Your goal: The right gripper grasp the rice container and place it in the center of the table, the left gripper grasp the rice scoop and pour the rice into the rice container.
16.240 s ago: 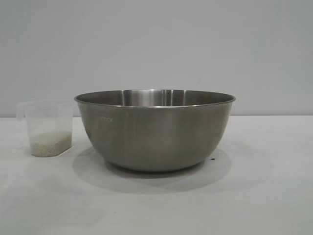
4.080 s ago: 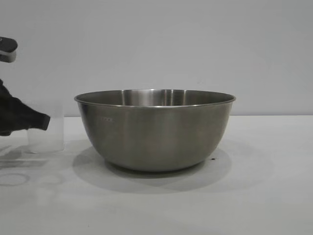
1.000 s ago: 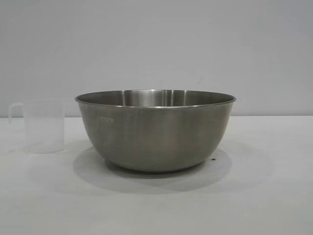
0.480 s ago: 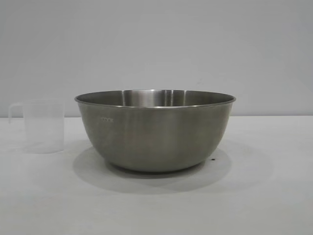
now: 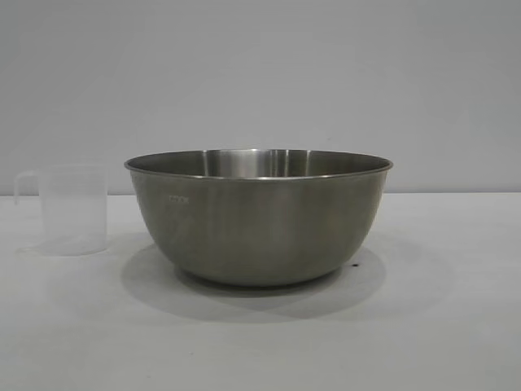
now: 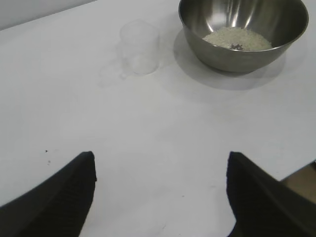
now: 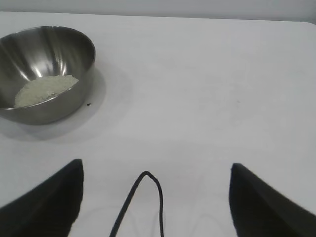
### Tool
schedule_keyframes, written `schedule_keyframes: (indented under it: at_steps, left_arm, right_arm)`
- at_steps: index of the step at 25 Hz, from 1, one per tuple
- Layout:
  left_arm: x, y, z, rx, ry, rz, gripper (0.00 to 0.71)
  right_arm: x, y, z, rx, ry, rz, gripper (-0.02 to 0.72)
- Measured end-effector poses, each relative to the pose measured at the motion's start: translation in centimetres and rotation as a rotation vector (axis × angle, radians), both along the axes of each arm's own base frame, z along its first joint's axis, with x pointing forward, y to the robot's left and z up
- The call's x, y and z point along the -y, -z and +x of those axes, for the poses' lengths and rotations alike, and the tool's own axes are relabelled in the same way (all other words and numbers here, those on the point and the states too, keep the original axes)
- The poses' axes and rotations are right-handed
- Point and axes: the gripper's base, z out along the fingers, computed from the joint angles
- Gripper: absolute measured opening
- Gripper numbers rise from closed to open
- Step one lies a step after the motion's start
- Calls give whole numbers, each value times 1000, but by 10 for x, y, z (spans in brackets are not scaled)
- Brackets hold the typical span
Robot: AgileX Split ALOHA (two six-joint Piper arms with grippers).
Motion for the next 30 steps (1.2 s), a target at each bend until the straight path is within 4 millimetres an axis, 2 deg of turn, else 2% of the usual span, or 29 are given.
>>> schedule_keyframes:
  at_steps: [7,16,19,30]
  left_arm:
    - [0,0,0,0,-20,0,484]
    - [3,0,-2,2,-362,0,484]
    - [4,0,-2,2,-429,0,484]
    - [4,0,-2,2,-449,0,484]
  right_arm:
    - [0,0,0,0,0,0,554]
    - [0,0,0,0,0,0,554]
    - [0,0,0,0,0,0,554]
    - [0,0,0,0,0,0,554]
